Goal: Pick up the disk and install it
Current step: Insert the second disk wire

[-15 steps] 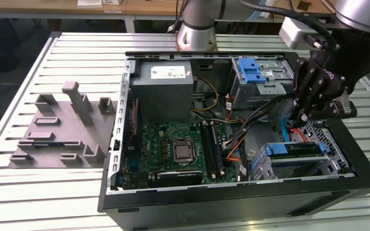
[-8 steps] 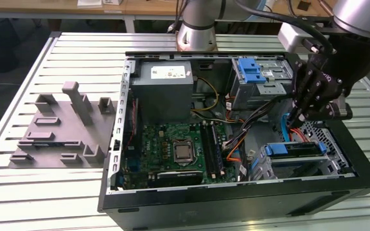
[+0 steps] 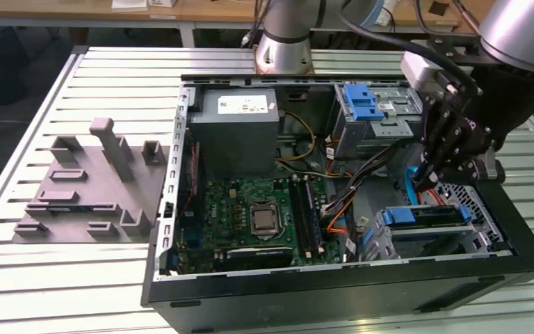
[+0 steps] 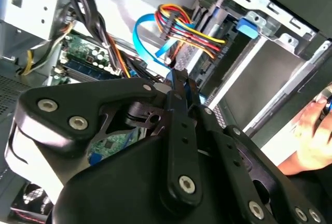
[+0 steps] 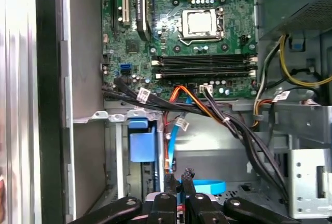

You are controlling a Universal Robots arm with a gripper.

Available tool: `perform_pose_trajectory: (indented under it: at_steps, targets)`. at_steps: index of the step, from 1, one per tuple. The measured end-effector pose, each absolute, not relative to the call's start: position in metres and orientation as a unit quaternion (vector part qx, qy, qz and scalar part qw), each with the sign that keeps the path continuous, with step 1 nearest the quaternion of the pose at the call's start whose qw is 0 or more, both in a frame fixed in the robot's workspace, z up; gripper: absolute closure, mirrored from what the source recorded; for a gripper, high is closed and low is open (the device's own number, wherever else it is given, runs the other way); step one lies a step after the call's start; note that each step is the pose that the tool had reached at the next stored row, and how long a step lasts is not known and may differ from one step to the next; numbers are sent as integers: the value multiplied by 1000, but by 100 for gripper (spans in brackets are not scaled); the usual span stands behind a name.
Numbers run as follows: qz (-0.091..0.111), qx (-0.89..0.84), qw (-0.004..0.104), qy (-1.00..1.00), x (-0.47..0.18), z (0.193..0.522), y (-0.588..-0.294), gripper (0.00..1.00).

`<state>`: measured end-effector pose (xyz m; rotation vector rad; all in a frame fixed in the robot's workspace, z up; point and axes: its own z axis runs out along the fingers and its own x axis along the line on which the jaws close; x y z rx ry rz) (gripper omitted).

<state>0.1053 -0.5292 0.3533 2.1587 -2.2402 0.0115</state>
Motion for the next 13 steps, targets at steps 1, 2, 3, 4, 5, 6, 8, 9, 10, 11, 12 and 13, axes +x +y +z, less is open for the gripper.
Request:
perform_pose_trajectory:
  at_steps: [1, 2, 3, 4, 5, 6, 8, 9, 10, 11, 12, 13]
  targets:
    - [4, 694, 15, -720, 105, 352, -532, 84]
    - [4, 694, 15, -720, 105, 352, -534, 84]
    - [4, 694, 15, -720, 105, 351, -536, 84]
    - [4, 694, 15, -720, 105, 351, -536, 84]
    - [4, 694, 15, -720, 105, 351, -536, 84]
    - [4, 694, 15, -720, 105, 351, -536, 84]
    - [4, 694, 15, -720, 105, 351, -536, 84]
    - [4, 694, 15, -720, 105, 351, -536, 84]
    - [4, 694, 15, -720, 105, 350, -537, 84]
    - [4, 694, 15, -720, 105, 349, -538, 84]
    - [4, 694, 15, -720, 105, 347, -539, 84]
    - [4, 694, 15, -720, 105, 346, -540, 84]
